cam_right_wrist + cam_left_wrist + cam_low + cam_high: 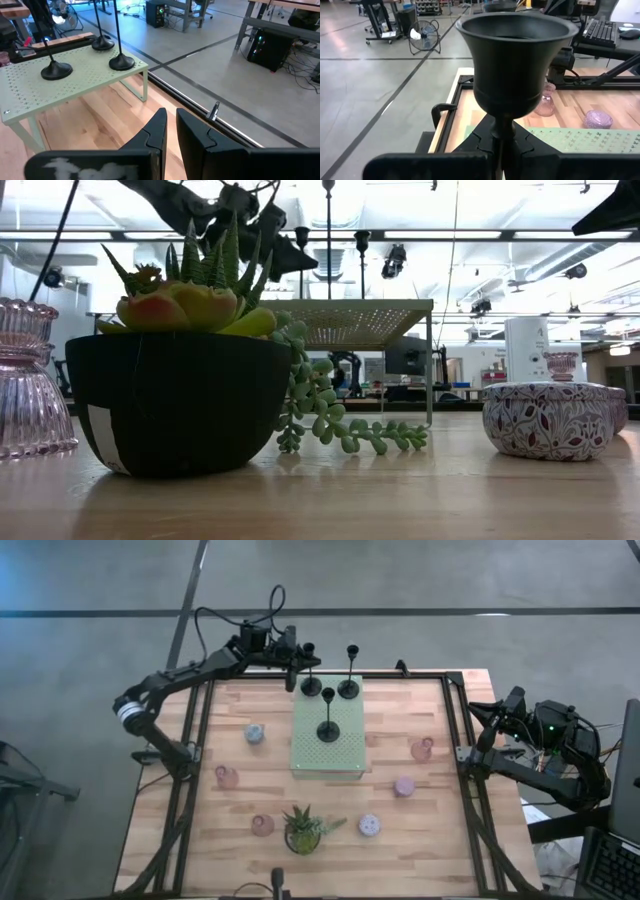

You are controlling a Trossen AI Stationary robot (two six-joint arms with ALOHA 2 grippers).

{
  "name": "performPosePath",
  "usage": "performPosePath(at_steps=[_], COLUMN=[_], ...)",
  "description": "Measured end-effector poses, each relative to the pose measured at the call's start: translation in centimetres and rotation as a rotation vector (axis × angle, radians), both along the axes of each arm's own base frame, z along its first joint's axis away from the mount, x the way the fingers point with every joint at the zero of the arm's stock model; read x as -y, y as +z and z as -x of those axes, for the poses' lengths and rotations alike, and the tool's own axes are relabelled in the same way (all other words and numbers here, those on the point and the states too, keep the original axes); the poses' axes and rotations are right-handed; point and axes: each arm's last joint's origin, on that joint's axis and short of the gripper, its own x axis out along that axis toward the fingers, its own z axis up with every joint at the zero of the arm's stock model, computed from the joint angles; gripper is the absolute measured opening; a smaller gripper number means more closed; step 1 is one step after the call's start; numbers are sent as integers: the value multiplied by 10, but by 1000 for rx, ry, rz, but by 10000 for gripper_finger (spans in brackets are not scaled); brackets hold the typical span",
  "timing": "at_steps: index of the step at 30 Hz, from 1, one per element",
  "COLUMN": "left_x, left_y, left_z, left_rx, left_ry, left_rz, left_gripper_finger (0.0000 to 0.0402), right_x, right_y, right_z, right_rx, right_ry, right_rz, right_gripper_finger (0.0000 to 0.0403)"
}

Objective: Pick & Place candle stick holders
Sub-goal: Put the black candle holder on the shelf

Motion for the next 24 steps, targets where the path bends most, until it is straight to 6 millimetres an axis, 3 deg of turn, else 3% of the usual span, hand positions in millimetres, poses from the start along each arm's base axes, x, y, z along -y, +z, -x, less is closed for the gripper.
performPosePath(at_steps=[24], left_x=[-8], left_y=[-5], left_z=[2], left_rx=[-13], left_ry=[19], left_rz=[22], left_gripper_finger=[10], right_x=[0], right_y=[0], right_z=[0], right_rx=[0], right_ry=[0], right_rz=[0], right_gripper_finger=[34])
